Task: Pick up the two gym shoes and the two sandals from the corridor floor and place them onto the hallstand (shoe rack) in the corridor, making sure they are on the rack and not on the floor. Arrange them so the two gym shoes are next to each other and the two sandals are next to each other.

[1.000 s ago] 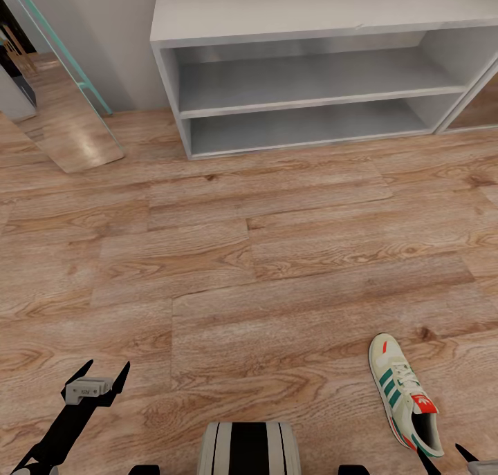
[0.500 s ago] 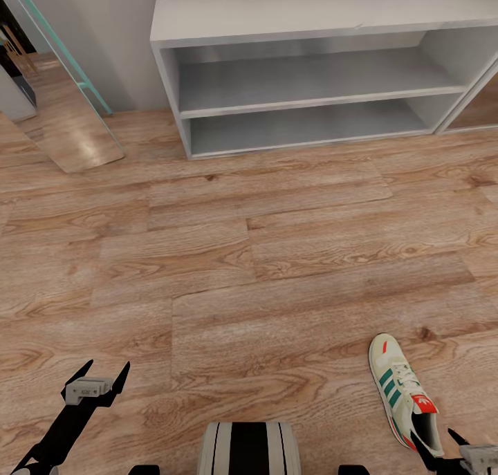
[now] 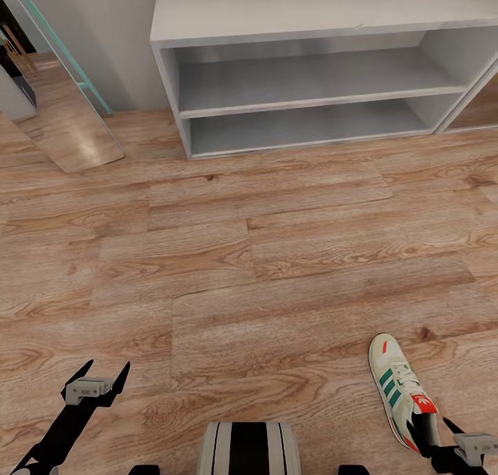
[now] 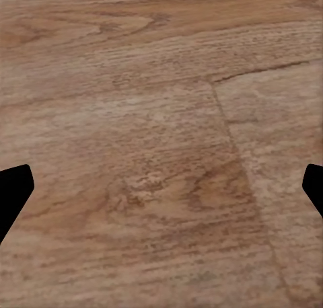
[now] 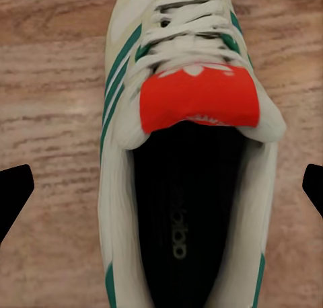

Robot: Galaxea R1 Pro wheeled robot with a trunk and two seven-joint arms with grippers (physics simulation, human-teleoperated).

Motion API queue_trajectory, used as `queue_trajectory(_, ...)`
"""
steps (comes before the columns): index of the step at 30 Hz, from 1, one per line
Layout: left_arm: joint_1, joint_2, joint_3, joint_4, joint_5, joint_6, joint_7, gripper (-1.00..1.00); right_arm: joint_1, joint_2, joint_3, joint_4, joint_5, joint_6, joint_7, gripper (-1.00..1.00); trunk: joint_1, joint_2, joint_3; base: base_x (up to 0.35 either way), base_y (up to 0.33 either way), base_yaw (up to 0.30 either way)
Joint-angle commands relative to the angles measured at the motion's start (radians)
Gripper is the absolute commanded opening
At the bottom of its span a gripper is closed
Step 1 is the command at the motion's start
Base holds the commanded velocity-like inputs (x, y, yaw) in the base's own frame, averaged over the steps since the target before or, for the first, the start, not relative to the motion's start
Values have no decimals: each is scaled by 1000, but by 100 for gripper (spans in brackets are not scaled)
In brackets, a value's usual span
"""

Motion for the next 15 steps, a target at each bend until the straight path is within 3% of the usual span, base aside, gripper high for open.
queue_trajectory(1, 0, 0, 0, 0, 0, 0, 0, 100, -2, 0, 0, 0, 0, 0, 0, 100, 0, 0, 0, 0, 0, 0)
queue_trajectory(15, 0, 0, -1, 0, 0, 0, 0, 100, -7, 1, 2, 0, 0, 0, -2, 100, 0, 0, 0, 0, 0, 0)
